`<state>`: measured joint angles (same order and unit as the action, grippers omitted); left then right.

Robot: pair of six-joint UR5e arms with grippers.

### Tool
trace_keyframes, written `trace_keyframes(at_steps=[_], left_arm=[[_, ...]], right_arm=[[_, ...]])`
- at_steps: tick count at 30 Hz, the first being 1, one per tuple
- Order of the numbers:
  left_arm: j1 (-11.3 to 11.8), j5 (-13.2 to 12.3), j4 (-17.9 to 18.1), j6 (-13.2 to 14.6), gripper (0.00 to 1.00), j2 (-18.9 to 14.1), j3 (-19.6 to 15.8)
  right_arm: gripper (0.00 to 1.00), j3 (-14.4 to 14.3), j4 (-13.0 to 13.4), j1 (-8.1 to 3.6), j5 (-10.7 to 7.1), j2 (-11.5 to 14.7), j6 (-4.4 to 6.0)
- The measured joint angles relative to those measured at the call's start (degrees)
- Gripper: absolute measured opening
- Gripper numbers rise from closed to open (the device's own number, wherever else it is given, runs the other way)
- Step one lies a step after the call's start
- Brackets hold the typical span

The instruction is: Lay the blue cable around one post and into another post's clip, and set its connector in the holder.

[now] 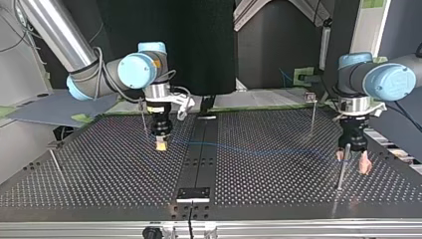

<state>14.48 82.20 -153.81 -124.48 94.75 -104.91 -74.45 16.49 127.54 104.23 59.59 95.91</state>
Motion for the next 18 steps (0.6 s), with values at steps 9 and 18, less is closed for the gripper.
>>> trace_keyframes(at_steps=[9,18], left_arm=[[-0.9,0.1,0.0,-0.1,1.0,0.0,0.0],[-1.5,0.3,-0.1,-0.5,1.0,0.0,0.0]], right_arm=[[0.0,-4.7,4.6,-4.65,4.41,0.1,4.24],[0.0,-9.2,9.1,-9.18,5.61,0.0,7.74]])
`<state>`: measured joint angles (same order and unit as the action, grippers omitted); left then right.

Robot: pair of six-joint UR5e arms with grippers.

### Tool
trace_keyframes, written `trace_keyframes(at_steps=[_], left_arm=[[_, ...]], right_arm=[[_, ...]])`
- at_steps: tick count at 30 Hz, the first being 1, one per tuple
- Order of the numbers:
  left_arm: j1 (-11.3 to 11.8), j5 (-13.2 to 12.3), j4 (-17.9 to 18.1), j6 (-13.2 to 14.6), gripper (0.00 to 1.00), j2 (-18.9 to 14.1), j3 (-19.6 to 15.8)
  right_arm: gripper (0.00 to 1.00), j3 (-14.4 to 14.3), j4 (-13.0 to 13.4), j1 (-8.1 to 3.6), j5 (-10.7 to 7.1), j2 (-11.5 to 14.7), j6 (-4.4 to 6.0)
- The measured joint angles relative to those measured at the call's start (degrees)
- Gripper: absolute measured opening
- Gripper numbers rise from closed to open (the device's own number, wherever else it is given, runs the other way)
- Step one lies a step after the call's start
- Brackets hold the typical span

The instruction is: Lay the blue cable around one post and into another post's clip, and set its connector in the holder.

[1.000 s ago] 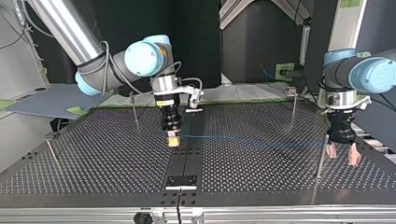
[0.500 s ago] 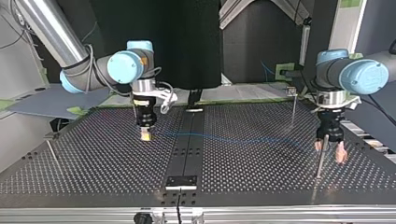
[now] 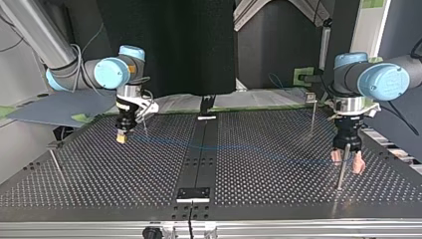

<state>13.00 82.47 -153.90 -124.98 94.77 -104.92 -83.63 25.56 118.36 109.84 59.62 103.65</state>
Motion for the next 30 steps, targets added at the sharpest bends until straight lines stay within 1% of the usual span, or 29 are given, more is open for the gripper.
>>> trace_keyframes(at_steps=[2,4,7,10,14,15,17,19,20,21,24,27,30], left_arm=[[0.0,0.0,0.0,-0.1,1.0,0.0,0.0],[-0.1,0.0,0.0,-0.2,1.0,0.0,0.0],[-0.2,0.0,0.0,-0.2,1.0,0.0,0.0],[-0.3,0.0,0.0,-0.3,1.0,0.0,0.0],[-0.5,0.0,0.0,-0.3,1.0,0.0,0.0],[-0.5,0.0,0.0,-0.3,1.0,0.0,0.0],[-0.5,0.0,0.0,-0.4,1.0,0.0,0.0],[-0.6,0.0,0.0,-0.4,1.0,0.0,0.0],[-0.6,0.0,0.0,-0.4,1.0,0.0,0.0],[-0.6,0.0,0.0,-0.4,1.0,0.0,0.0],[-0.6,0.0,0.0,-0.4,1.0,0.0,0.0],[-0.6,0.0,0.0,-0.4,1.0,0.0,0.0],[-0.6,0.0,0.0,-0.4,1.0,0.0,0.0]], right_arm=[[0.0,-1.0,1.0,-0.97,-0.04,0.0,0.04],[0.0,-1.8,1.8,-1.76,-0.08,-0.1,-0.3],[0.0,-3.1,3.1,-3.06,-0.13,-0.2,-1.34],[0.0,-4.4,4.4,-4.42,-0.21,-0.7,-2.62],[0.0,-6.3,6.3,-6.31,-0.12,-2.2,-4.31],[0.0,-6.8,6.8,-6.76,-0.1,-2.6,-4.48],[0.0,-7.9,7.9,-7.94,-0.06,-3.8,-4.33],[0.0,-9.0,9.0,-9.04,-0.02,-4.8,-3.69],[0.0,-9.8,9.8,-9.79,0.0,-5.6,-3.29],[0.0,-10.3,10.3,-10.33,-0.04,-6.1,-3.1],[0.0,-12.0,12.0,-12.01,-0.35,-7.8,-2.91],[0.0,-13.5,13.5,-13.46,-1.2,-9.3,-2.81],[0.0,-15.1,15.1,-15.07,-2.62,-10.9,-2.85]])
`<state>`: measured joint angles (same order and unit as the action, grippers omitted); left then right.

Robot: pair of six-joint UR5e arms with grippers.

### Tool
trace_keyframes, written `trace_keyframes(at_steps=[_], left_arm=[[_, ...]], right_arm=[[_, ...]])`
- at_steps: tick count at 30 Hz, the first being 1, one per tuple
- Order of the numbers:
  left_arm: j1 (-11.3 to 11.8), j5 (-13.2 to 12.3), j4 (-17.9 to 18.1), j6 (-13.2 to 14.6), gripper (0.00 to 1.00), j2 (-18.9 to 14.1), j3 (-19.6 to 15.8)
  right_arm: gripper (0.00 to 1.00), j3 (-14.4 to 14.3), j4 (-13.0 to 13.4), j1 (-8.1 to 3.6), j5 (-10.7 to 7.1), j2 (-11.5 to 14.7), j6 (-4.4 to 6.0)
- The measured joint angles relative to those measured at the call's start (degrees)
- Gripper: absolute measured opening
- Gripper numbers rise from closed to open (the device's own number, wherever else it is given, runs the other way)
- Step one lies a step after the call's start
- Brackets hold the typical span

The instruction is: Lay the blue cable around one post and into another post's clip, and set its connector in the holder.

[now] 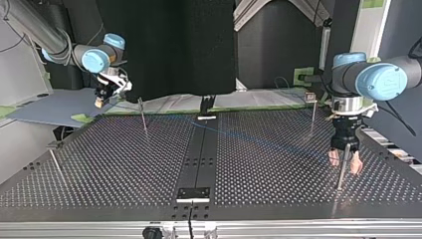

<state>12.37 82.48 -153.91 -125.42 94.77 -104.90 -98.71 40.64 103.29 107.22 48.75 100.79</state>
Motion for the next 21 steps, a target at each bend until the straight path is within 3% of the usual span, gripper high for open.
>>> trace_keyframes(at_steps=[5,11,17,21], left_arm=[[0.0,0.0,0.0,0.0,1.0,0.0,0.0],[0.0,0.0,0.0,0.0,1.0,0.0,0.0],[0.0,0.0,0.0,0.0,1.0,0.0,0.0],[0.0,0.0,0.1,0.0,1.0,0.0,0.0]], right_arm=[[0.0,-3.0,3.0,-2.99,-2.93,-3.0,0.2],[0.0,-6.1,6.0,-6.05,-5.98,-6.0,1.19],[0.0,-8.7,8.7,-8.67,-7.0,-8.7,2.46],[0.0,-10.8,10.7,-10.75,-7.17,-10.8,2.47]])
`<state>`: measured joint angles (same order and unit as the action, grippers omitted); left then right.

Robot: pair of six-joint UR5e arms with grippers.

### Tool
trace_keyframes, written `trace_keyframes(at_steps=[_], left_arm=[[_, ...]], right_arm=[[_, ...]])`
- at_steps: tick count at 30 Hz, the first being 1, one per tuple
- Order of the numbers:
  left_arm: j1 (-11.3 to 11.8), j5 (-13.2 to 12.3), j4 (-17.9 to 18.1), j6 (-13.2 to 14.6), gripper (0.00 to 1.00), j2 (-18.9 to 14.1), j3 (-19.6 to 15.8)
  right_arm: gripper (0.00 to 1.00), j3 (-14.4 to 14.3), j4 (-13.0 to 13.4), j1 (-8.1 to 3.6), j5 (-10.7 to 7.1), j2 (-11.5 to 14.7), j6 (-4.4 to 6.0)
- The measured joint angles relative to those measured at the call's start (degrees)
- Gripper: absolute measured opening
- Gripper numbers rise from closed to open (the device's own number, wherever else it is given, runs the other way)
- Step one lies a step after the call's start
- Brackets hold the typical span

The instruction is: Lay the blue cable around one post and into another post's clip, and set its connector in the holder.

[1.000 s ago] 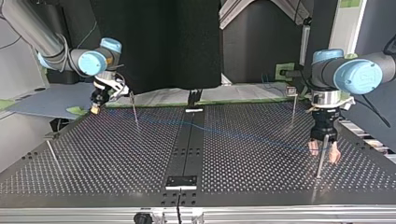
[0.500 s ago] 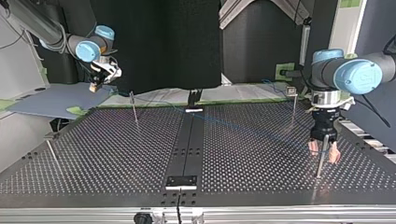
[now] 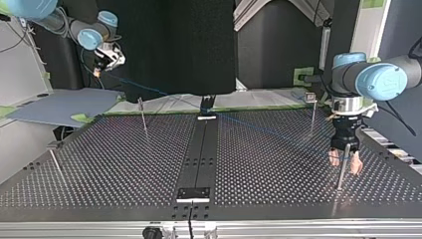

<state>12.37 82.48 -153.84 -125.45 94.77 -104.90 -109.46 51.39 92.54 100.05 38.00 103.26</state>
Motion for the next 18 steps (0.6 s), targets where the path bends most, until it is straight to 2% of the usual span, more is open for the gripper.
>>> trace_keyframes(at_steps=[4,7,10,13,18], left_arm=[[0.0,0.0,0.0,0.0,1.0,0.0,0.0],[0.0,0.0,0.0,0.0,1.0,0.0,0.0],[0.0,0.0,0.1,0.0,1.0,0.0,0.0],[0.0,0.0,0.1,0.0,1.0,0.0,0.0],[0.0,0.0,0.1,0.0,1.0,0.0,0.0]], right_arm=[[0.0,-1.9,1.9,-1.93,-0.44,-1.9,-0.11],[0.0,-3.3,3.3,-3.3,-1.29,-3.3,-0.56],[0.0,-4.4,4.7,-4.66,-2.5,-4.7,-1.56],[0.0,-4.2,6.0,-5.73,-3.75,-6.0,-2.75],[0.0,-3.0,8.5,-5.83,-6.31,-7.6,-5.29]])
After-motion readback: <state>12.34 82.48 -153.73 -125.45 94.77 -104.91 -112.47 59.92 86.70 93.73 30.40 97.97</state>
